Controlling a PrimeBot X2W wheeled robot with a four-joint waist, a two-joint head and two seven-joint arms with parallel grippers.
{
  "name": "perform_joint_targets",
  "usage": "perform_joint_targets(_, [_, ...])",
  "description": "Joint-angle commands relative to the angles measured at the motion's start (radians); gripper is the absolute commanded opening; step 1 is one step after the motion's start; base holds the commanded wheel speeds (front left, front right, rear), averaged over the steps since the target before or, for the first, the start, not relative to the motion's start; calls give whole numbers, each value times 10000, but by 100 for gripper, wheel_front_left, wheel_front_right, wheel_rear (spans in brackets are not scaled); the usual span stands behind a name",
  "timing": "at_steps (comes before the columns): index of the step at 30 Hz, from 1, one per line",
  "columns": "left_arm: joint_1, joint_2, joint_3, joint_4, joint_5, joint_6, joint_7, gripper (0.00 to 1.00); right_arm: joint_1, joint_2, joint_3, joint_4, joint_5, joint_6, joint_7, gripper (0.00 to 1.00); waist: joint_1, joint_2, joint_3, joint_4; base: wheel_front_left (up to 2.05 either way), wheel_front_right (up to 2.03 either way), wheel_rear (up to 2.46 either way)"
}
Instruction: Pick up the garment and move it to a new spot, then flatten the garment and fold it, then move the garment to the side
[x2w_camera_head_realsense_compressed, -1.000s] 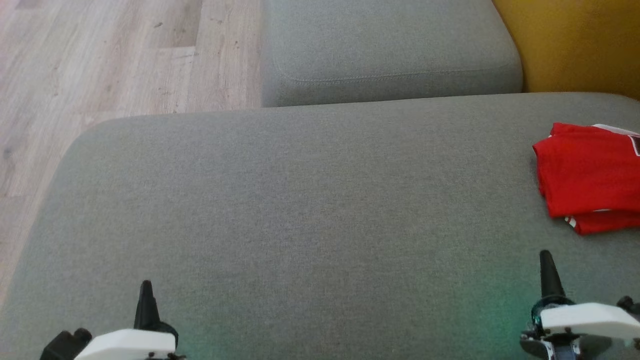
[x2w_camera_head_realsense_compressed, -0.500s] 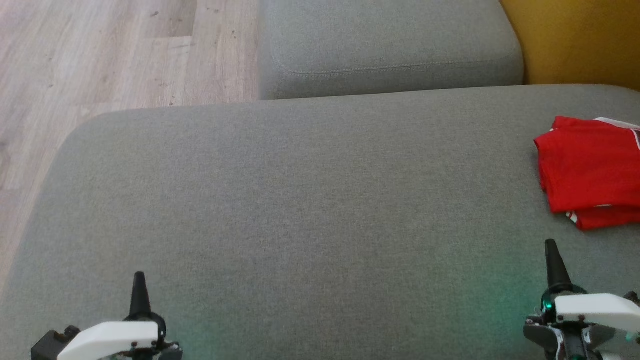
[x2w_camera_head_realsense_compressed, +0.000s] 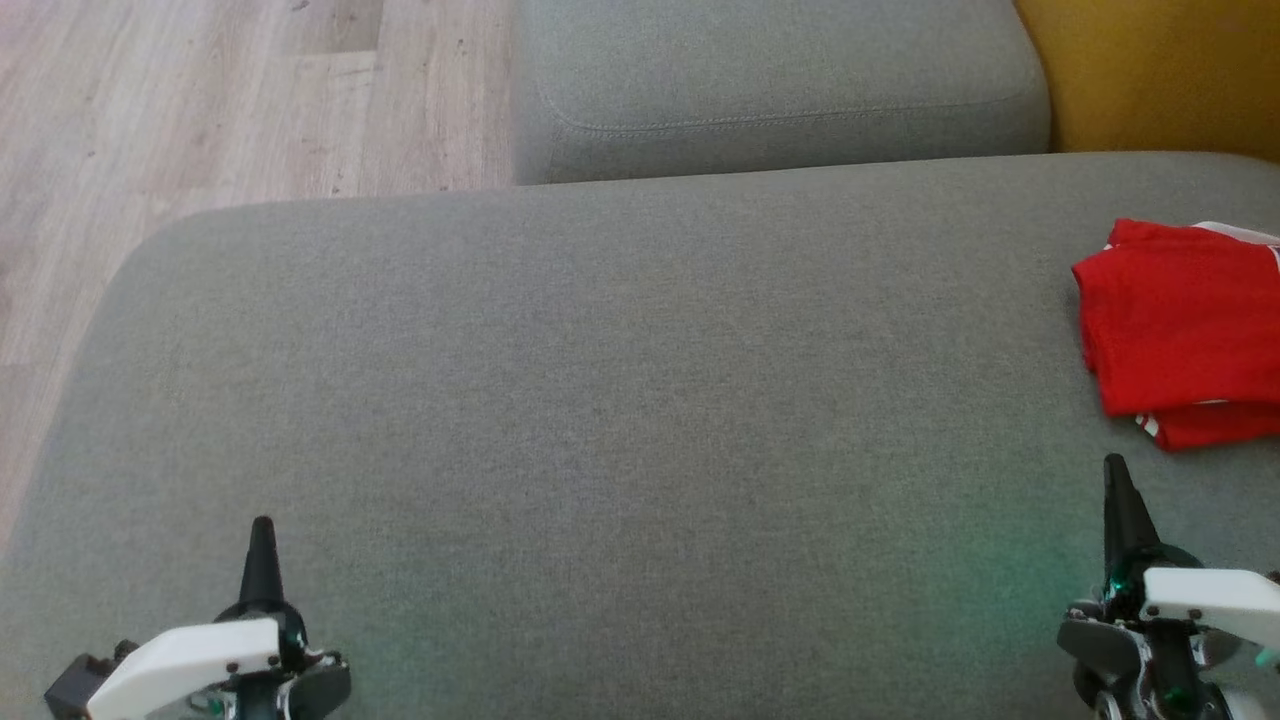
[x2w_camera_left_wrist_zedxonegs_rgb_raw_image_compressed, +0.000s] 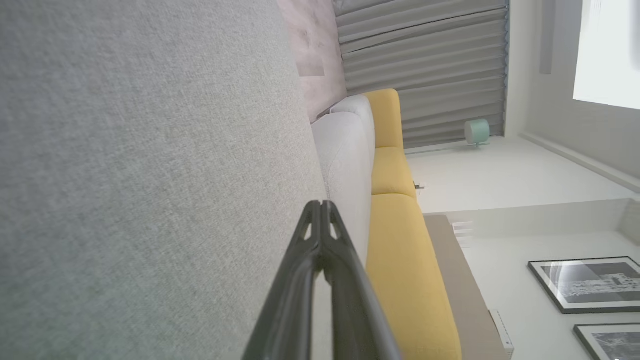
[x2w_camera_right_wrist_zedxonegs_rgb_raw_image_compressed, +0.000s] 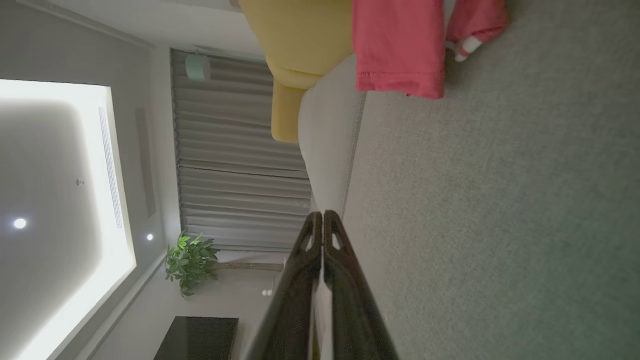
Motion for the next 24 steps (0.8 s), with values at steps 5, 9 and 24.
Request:
perform_joint_targets(5, [-719,16,548,-378,-807,-197,219,0,-766,-42,56,-437,813,65,223,0,1,0,91,-15,0,0,0])
perform_joint_targets(9, [-809,14,655,-401,-1281,-266,336,0,-862,-35,-10,-455,1271,68,337,0,1,0,154,-25,0,0,0])
perform_joint_targets(24, [-879,12,739,-420,-1656,-320,428,0,-938,-30,-60,-470,1632,69,426,0,1,0,204,-33,0,0,0])
